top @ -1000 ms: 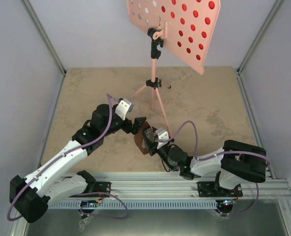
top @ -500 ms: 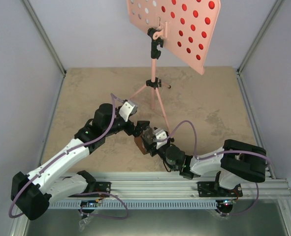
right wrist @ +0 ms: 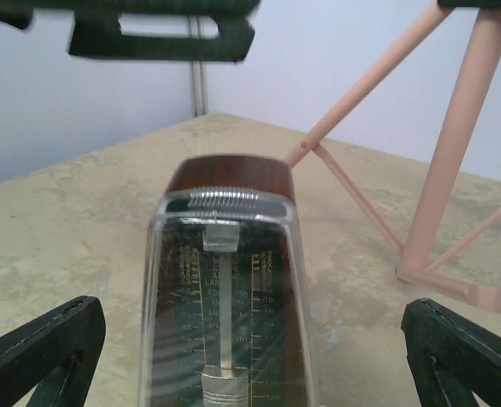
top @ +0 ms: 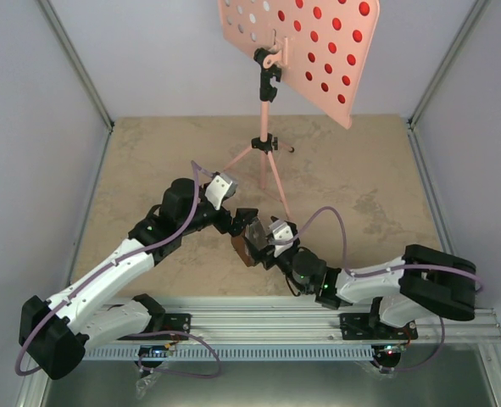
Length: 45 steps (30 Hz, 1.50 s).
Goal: Pack up the instrument practice props
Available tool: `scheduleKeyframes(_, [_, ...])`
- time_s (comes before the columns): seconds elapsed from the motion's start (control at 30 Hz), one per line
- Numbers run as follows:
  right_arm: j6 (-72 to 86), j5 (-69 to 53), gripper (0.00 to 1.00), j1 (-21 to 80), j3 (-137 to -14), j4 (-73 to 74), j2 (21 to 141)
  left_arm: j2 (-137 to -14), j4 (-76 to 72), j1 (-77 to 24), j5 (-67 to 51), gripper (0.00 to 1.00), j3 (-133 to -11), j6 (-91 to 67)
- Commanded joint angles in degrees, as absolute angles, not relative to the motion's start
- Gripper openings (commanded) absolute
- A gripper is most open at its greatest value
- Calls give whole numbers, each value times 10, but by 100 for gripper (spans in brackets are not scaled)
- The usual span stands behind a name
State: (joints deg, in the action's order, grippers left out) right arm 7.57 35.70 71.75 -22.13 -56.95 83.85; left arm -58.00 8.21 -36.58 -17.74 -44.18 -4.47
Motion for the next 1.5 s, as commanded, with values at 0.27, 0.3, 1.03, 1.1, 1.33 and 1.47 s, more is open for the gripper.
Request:
scheduleKeyframes(0.27, [33,230,98,703,-158,-384,565,-574,92,-364,-176,99,-450,-35])
scheduleKeyframes(0.3, [38,226,98,692,-157,-346,535,-575,94,-364,-182,99,-451,-35])
scheduleKeyframes(1.03, [127,145,98,457,-122,-113,308,-657,155,-411,-166,91,-483,-11])
scheduleKeyframes(1.1, [126,147,98,457,-120,-111,303,-657,156,-416,-158,88,-483,-8])
scheduleKeyframes(1.33, [128,158,98,456,-113,-107,289,-652,159,-423,-141,74,-483,-4])
scheduleKeyframes(1.47, [130,164,98,455,-110,-104,282,-652,158,-424,-140,66,-482,-3])
